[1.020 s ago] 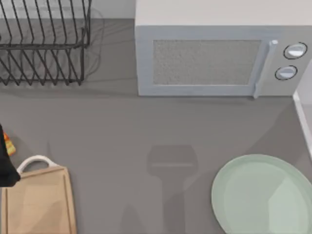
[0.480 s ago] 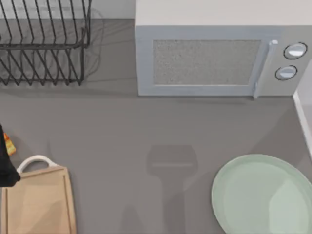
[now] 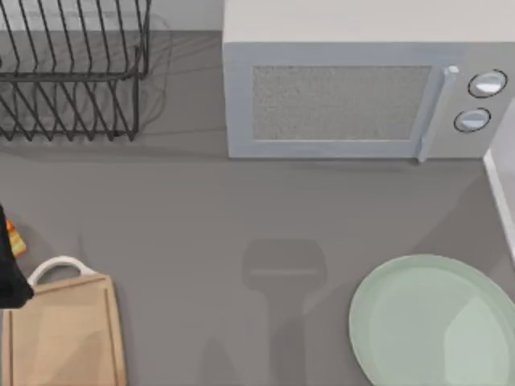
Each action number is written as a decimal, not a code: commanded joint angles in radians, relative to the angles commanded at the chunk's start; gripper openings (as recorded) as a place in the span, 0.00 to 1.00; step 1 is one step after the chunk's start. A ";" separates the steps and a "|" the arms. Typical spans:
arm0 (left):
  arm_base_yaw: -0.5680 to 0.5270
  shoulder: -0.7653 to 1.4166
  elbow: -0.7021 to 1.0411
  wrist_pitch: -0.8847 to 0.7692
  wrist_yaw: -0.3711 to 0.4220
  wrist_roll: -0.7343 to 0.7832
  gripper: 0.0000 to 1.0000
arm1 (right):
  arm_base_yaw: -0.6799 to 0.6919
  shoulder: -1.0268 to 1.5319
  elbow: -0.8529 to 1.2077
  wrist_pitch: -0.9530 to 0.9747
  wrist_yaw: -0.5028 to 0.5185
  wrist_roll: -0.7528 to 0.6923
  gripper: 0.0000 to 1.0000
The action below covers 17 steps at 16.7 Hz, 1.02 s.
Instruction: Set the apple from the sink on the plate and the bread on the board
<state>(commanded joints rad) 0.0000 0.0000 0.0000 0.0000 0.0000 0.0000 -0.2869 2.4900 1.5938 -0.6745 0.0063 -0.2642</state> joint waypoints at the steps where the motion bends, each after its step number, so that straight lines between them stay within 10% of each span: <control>1: 0.000 0.000 0.000 0.000 0.000 0.000 1.00 | 0.000 0.000 0.000 0.000 0.000 0.000 0.17; 4: 0.000 0.000 0.000 0.000 0.000 0.000 1.00 | 0.000 0.000 0.000 0.000 0.000 0.000 0.00; 17: 0.000 0.000 0.000 0.000 0.000 0.000 1.00 | 0.002 -0.119 0.068 -0.141 -0.014 0.005 0.00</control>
<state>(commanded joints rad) 0.0000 0.0000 0.0000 0.0000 0.0000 0.0000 -0.2853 2.3708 1.6623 -0.8152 -0.0081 -0.2587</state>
